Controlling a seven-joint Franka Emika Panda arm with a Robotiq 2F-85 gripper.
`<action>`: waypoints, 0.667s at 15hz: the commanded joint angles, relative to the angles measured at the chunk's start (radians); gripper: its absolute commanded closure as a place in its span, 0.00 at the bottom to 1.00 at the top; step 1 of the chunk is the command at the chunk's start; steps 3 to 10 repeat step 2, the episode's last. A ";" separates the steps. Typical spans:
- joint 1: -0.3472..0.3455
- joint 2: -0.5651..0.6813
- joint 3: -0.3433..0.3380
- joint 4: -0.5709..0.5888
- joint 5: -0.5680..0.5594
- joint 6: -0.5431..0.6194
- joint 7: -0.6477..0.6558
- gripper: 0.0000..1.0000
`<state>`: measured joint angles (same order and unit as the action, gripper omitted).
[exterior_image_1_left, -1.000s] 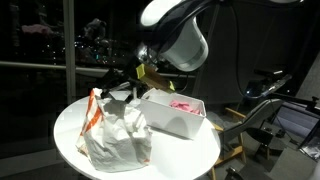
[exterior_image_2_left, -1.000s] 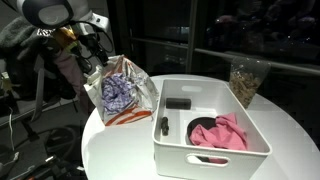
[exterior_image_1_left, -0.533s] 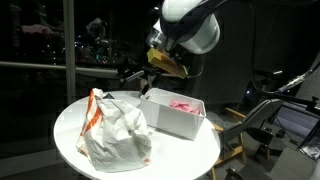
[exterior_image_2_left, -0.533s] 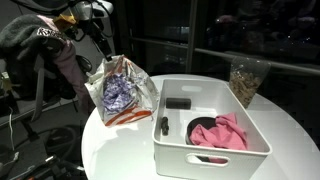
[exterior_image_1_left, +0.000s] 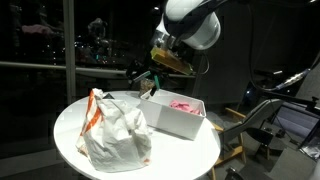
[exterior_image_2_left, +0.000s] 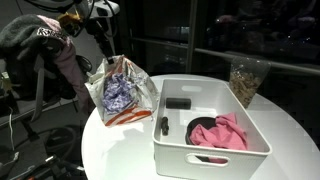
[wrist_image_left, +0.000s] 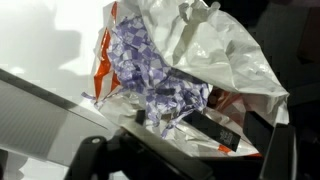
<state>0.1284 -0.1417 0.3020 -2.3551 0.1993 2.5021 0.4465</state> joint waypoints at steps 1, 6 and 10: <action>0.023 0.000 -0.024 0.002 -0.007 -0.007 0.009 0.00; 0.023 0.000 -0.025 0.002 -0.009 -0.010 0.013 0.00; 0.023 0.000 -0.025 0.002 -0.009 -0.010 0.013 0.00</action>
